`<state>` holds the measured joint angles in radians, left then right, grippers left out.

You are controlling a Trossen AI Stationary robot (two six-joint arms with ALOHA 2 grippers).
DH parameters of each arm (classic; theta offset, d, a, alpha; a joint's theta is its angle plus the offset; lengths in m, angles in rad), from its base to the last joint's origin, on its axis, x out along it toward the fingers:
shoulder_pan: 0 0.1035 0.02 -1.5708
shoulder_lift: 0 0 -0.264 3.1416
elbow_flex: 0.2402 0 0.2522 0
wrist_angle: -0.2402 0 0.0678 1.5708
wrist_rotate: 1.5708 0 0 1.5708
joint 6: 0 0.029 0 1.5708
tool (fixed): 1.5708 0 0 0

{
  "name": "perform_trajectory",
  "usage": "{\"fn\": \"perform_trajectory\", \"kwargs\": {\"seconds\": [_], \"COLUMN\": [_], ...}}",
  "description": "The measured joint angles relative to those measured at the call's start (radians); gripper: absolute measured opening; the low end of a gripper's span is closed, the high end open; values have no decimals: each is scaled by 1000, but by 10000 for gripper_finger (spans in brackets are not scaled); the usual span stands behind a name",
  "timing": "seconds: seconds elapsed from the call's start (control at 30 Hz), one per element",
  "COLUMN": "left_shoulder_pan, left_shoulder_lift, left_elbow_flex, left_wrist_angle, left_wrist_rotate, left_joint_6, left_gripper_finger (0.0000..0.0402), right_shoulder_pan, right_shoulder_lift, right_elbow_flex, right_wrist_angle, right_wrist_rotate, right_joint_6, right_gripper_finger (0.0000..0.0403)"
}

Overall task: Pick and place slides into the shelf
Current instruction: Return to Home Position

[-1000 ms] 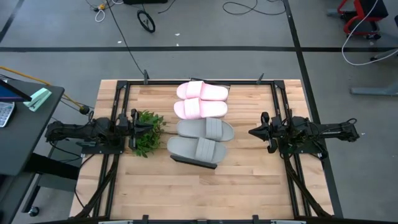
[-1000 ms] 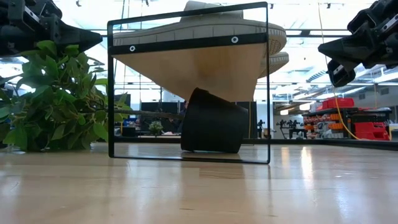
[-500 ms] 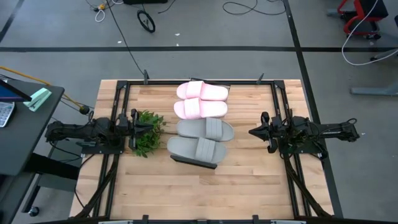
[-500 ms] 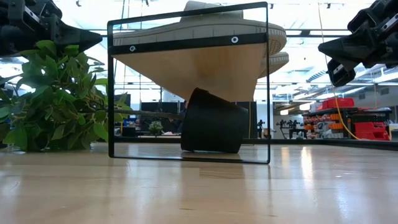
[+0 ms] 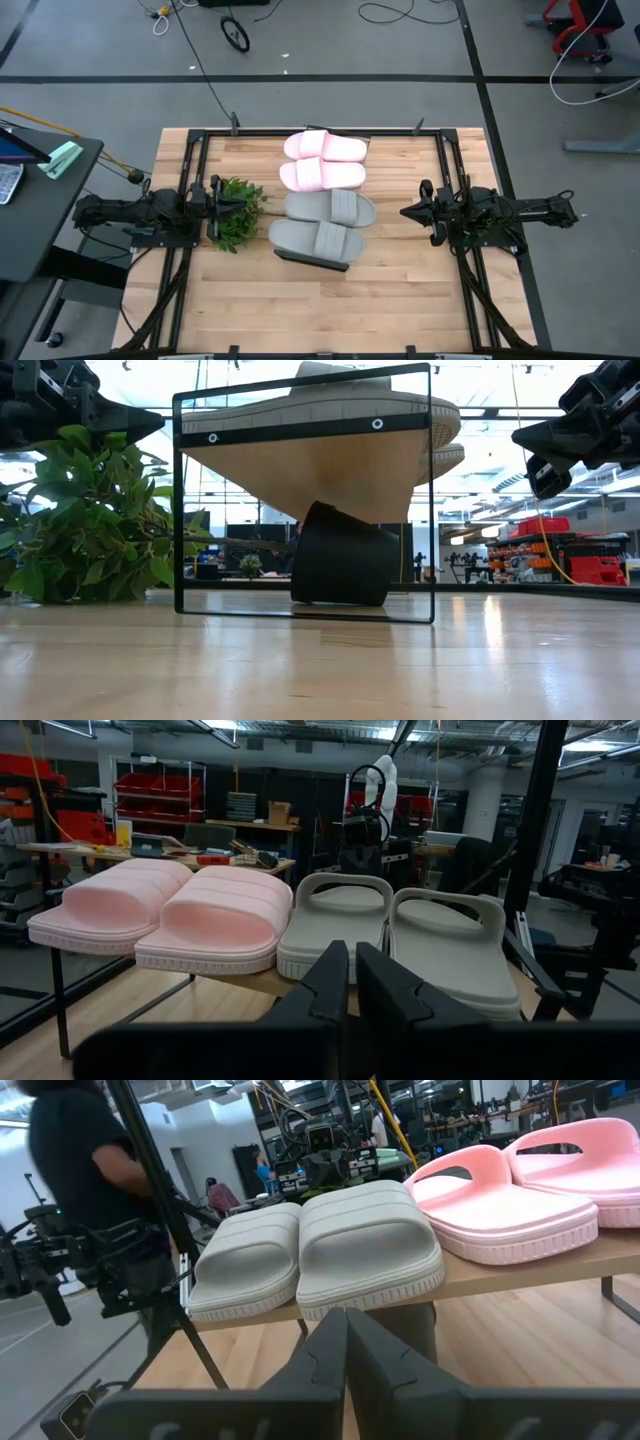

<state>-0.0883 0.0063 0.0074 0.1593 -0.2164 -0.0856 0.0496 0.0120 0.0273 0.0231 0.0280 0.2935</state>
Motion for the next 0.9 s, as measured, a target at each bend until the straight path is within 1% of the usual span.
{"fn": "perform_trajectory", "kwargs": {"seconds": [0.3, 0.7, 0.9], "left_shoulder_pan": [0, 0, 0], "left_shoulder_lift": [0, 0, 0], "left_elbow_flex": [0, 0, 0], "left_wrist_angle": [0, 0, 0], "left_wrist_rotate": [0, 0, 0], "left_joint_6": [0, 0, 1], "left_gripper_finger": [18, 36, 29], "right_shoulder_pan": [0, 0, 0], "right_shoulder_lift": [0, 0, 0], "right_elbow_flex": [0, 0, 0], "right_wrist_angle": [0, 0, 0], "right_wrist_rotate": [0, 0, 0], "right_joint_6": [0, 0, 0], "right_gripper_finger": [14, 14, 14]}}
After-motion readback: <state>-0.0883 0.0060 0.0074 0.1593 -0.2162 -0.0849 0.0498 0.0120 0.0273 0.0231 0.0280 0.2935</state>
